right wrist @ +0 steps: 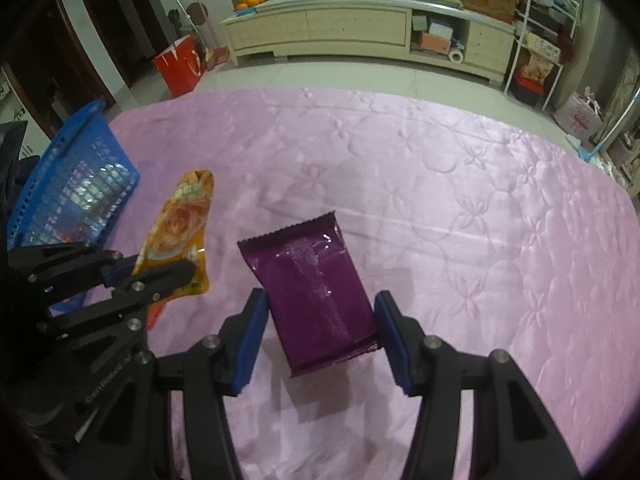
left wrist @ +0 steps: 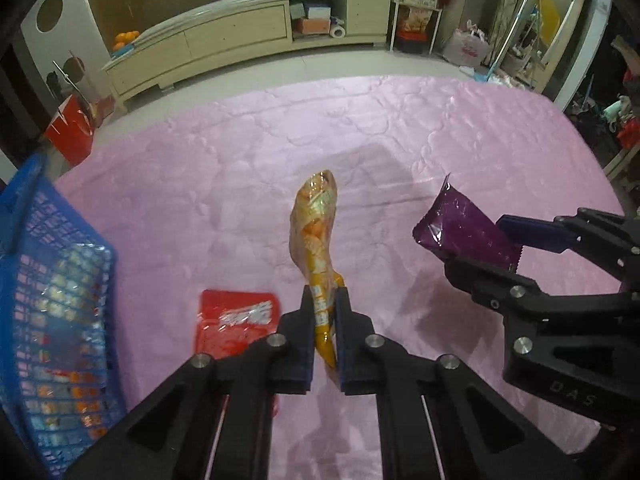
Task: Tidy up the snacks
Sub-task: 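Carry the purple packet toward the basket with the right tool while the left tool grasps the yellow bag, then drop the yellow bag into the basket with the left tool while the right tool carries the purple packet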
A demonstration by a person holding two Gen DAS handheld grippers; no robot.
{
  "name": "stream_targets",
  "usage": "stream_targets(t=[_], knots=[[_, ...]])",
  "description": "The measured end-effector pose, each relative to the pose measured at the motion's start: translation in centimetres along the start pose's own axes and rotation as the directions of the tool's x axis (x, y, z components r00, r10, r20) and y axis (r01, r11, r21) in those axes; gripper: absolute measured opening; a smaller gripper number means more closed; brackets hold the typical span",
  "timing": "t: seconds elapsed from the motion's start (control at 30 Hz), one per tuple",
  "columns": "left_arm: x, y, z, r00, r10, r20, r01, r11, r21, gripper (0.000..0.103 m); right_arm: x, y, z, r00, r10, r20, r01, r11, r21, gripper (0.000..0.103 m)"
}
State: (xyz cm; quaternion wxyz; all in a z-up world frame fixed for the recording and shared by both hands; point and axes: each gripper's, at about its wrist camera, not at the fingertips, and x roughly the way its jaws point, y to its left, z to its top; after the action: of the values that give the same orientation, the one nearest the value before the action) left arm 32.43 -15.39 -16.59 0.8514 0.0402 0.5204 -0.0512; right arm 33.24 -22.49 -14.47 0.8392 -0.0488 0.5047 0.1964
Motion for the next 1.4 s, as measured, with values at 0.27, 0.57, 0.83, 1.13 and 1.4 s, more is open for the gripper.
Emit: stream_targets(t=[0.27, 0.57, 0.83, 1.13, 1.4], knots=[[-6.2, 2.4, -2.3, 0.997, -0.021, 0.074, 0.022, 1.0, -0.008, 0.007, -5.1, 4.6, -0.5, 0.998, -0.004, 0.064, 0.006, 1.0, -0.018, 0.059], [-13.2, 7.8, -5.2, 0.987, -0.023, 0.158, 0.026, 1.0, -0.017, 0.007, -10.0, 12.2, 0.0, 0.99, -0.012, 0.138, 0.021, 0.998, -0.066, 0.059], [-17.9, 14.6, -7.5, 0.98, 0.021, 0.198, -0.013, 0.999, -0.04, 0.007, -11.0, 18.9, 1.6, 0.984, 0.032, 0.178, -0.015, 0.996, -0.093, 0.059], [-19.7, 20.4, -9.6, 0.982, 0.042, 0.185, -0.026, 0.996, -0.09, 0.007, -9.3, 23.4, 2.6, 0.985, 0.053, 0.163, -0.031, 0.99, -0.137, 0.059], [-16.9, 21.1, -11.1, 0.994, 0.015, 0.109, -0.007, 0.997, -0.075, 0.008, -7.9, 25.2, 2.2, 0.992, 0.018, 0.126, 0.003, 0.986, -0.166, 0.059]])
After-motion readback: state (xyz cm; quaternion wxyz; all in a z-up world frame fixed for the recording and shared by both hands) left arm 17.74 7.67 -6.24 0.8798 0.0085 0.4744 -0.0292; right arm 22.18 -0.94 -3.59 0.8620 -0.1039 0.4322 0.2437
